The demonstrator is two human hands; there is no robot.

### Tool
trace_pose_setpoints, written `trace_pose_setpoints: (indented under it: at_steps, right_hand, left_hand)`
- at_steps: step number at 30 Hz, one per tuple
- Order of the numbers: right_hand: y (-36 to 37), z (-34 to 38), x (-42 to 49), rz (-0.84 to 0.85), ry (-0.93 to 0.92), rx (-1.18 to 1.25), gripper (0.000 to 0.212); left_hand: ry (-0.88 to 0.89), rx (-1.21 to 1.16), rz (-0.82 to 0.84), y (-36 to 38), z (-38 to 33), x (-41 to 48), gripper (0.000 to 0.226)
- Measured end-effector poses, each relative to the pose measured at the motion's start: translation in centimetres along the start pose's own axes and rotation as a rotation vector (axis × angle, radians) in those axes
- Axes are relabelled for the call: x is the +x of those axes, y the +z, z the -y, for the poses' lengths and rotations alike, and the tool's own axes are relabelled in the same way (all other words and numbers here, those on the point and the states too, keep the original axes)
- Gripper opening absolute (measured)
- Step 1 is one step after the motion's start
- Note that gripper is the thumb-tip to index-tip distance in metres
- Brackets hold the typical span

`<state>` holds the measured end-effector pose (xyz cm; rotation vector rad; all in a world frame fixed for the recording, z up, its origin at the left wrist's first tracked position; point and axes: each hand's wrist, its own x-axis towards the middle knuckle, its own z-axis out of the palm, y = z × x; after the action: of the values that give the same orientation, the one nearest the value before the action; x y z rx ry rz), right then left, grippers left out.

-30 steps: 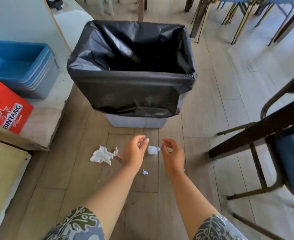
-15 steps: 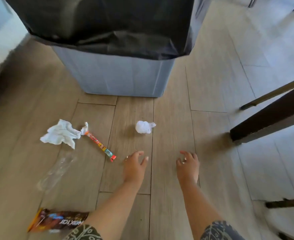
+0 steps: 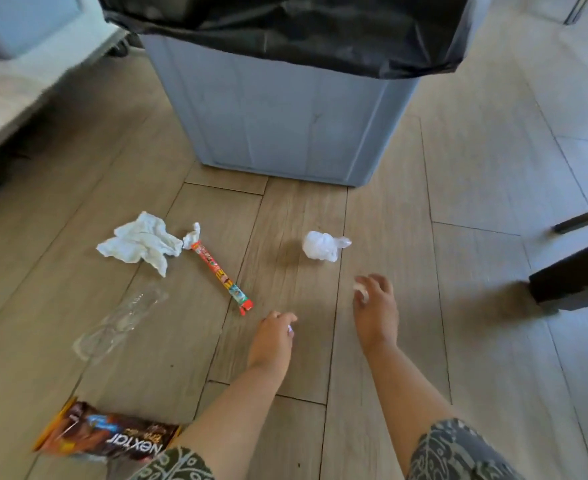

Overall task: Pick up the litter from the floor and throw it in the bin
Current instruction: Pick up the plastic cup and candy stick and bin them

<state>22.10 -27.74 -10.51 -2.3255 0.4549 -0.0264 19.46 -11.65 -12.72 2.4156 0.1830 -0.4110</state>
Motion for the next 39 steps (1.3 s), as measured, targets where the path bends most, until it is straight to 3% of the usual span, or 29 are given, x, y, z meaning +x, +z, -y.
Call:
trace_pose_setpoints:
  at_steps: [5,8,13,17,19,24,28,32,39]
  right_hand:
    - [2.1,6.6,3.9,0.031,-0.131,0.034,0.028]
    - [3.7,8.7,6.0,0.143,-0.179,-0.044,0.035]
    - [6.1,8.3,8.3,0.406,-0.099,-0.434,0.05]
    - [8.0,7.7,6.9,0.329,-0.138,-0.498,0.04]
    - [9.2,8.0,5.8,0.274,-0.162,-0.428,0.038]
    - [11.1,9.3,4.1,0.277,-0.196,-0.37,0.033]
    - [11.3,9.4,3.2,0.286,-0.208,-0.389,0.033]
    - [10.8,9.2,2.1,0.235,-0.233,-0.534,0.031]
    - [11.0,9.1,0.3,0.342,-0.228,-0.394,0.026]
  left_hand:
    - [-0.065,-0.235,-0.164,-4.3,1.8,0.1,0.018]
    - [-0.098,-0.25,-0.247,-6.5,3.9,0.5,0.017]
    - [-0.179,-0.301,-0.344,-8.7,6.9,0.8,0.02]
    - [-0.323,-0.354,-0.491,-10.6,9.2,1.0,0.033]
    - [-0.351,-0.359,-0.527,-11.8,10.5,1.0,0.028]
    - [-0.439,-0.225,-0.52,-15.7,14.3,1.9,0.021]
    - [-0.574,-0.232,-0.381,-17.6,16.9,2.6,0.01]
    - [-0.597,-0.276,-0.327,-17.4,16.7,1.7,0.034]
    - [-0.567,-0.354,-0.369,-15.2,16.2,0.5,0.027]
